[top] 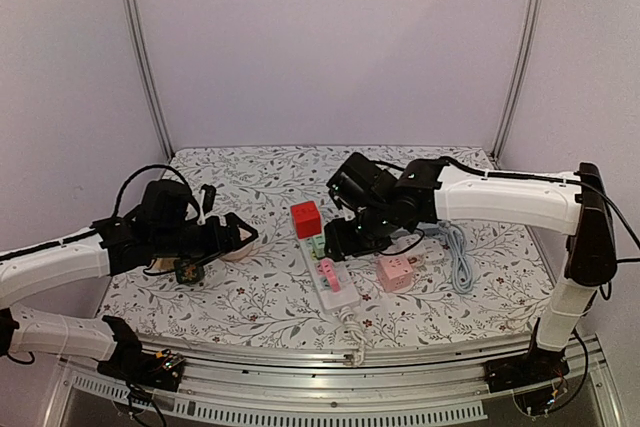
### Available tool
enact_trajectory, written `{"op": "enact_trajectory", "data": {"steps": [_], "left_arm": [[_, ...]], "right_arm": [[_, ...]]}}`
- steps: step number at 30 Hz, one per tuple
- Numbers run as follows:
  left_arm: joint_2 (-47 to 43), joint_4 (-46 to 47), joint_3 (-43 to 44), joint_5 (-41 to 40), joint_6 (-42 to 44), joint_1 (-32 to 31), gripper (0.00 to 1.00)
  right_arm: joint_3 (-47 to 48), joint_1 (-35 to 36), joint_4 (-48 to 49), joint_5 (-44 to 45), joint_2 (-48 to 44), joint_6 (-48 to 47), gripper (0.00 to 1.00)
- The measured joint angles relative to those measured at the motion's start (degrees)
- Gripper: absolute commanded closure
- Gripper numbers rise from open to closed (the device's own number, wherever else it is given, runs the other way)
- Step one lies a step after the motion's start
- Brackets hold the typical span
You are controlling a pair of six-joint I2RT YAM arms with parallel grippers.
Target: Pull the plug off the socket
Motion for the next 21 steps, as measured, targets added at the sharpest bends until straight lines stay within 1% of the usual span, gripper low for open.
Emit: {"op": "enact_trajectory", "data": {"steps": [5,10,13,15,21], "left_arm": [[0.90,-0.09,0.07,-0.04,-0.13,0.00,0.06],[1.31,-0.31,0.46,-0.04,-0.24,-0.02,0.07],[1.05,-0.42,0.46,-0.24,-0.68,-0.02,0.06],[0.17,-0.83,0.46,-0.59,-0.83,-0.02,0.06],[-3.87,-1.51,-0.04,-1.53,-1.16,-0.04,0.06]], "right_arm": [[4.17,1.88,-1.73,2.73,2.19,-0.31,0.45],[7.80,3.34,-4.37,5.09,7.30,-0.44,0.46],[9.03,3.69,-6.40,6.67,9.68,-1.01,0.59],[9.44,3.78,-7.43,7.04,11.04,-1.57,0.63],[10.88,3.85,-8.92,7.06,14.03,-2.25,0.65]]}}
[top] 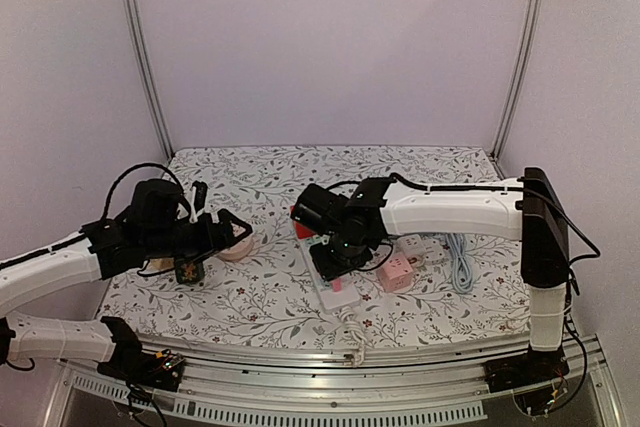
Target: Pull the plug off the socket
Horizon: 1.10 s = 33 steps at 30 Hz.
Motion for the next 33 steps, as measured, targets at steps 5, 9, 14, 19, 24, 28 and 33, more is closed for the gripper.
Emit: {"op": "enact_trajectory", "data": {"steps": [5,9,14,19,24,28,33], "left_arm": [[-1.64,-0.44,-2.23,-0.57,-0.90,0.00,0.06],[-1.66,-0.90,-2.45,-0.70,-1.01,0.00,0.06],[-1.92,-1.01,-2.45,-0.83,-1.07,-0.02,0.06],[-2.93,-1.03,-2.69,-0.85,-1.49,-0.02,0.06],[-3.08,-1.20,-2.82,-0.87,-1.86,-0.02,0.06],[-2.82,-1.16,-2.82,-0.87,-2.34,-0.02,0.06],[-1.01,-1.07,-2.80,-0.85,-3.10,-0.02,0.06]], "right_arm": [[2.10,0.00,-0.17,-0.11,2.67,0.00,0.66],[2.54,0.00,-0.24,-0.52,4.17,0.02,0.67],[2.99,0.00,-0.37,-0.52,6.47,0.26,0.72],[3.06,0.00,-0.70,-0.37,7.08,0.68,0.85],[3.06,-0.02,-0.90,0.17,7.10,1.57,0.94],[3.04,-0.07,-0.52,-0.37,7.08,1.81,1.00],[0.83,-1.03,4.90,-4.70,6.19,2.56,1.00]]}}
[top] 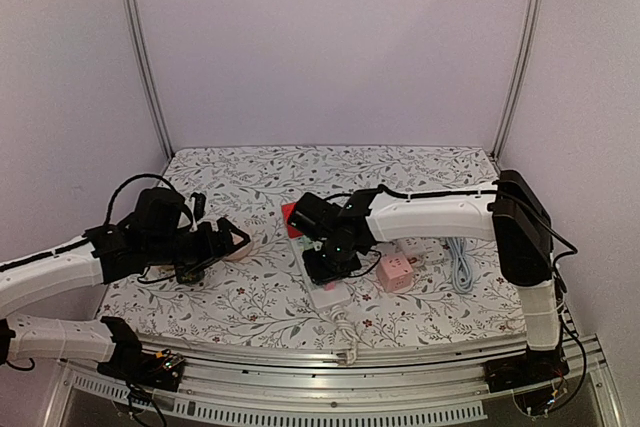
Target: Pull the plug off the socket
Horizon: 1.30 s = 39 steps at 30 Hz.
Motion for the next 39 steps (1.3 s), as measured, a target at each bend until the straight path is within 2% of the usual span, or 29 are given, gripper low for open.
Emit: {"op": "enact_trajectory", "data": {"steps": [7,14,19,23,28,33,39], "left_arm": [[1.75,1.31,0.13,0.04,-2.56,-0.02,0.06],[1.79,6.71,-2.67,0.98,-5.70,-0.15,0.08],[3.45,11.08,-4.33,2.78,-8.31,-0.61,0.13],[5.79,15.85,-5.44,3.48,-10.19,-3.30,0.17],[11.91,21.86,-5.75,4.72,-12.15,-6.21,0.24],[16.35,23.58,-5.73,4.72,-13.66,-8.13,0.26],[16.63,26.82,-7.19,4.17,-16.74,-8.41,0.30]], "right_arm": [[-2.97,-1.57,10.27,-10.21,-0.92,3.10,1.00],[-3.32,-1.57,14.58,-15.50,-1.49,5.64,1.00],[-3.87,-1.57,16.33,-17.51,-2.62,7.82,1.00],[-3.87,-1.57,17.09,-18.62,-2.62,9.03,1.00],[-4.11,-1.57,17.42,-18.60,-2.71,9.86,1.00],[-4.98,-1.57,18.12,-18.36,-3.34,10.78,1.00],[-5.16,-1.57,18.82,-18.34,-3.89,11.52,1.00]]}}
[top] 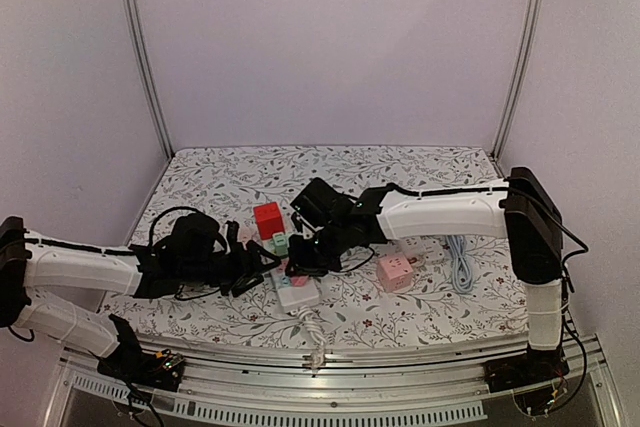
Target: Pull the plug off the socket
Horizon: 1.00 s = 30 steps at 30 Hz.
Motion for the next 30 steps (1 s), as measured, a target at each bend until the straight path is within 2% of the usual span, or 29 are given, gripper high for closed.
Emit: {"op": "enact_trajectory", "data": {"steps": [12,19,25,30], "left_arm": [[0.09,4.44,-3.89,-0.79,-4.39,-0.22,0.35],[-0.81,4.66,-4.44,-1.07,-3.96,0.09,0.35],[-5.57,-0.87,-3.39,0.24,0.09,3.04,0.35],[-13.35,-10.73,0.17,0.46,5.51,8.37,0.28]], "right_arm": [[0.00,-0.11,5.11,-0.07,-3.06,1.97,1.00],[-3.69,-0.11,3.85,2.71,-5.11,1.16,1.00],[-6.12,-0.74,-0.74,9.16,-10.73,-2.29,1.00],[-9.86,-3.98,-3.52,12.31,-15.91,-4.98,1.00]]}}
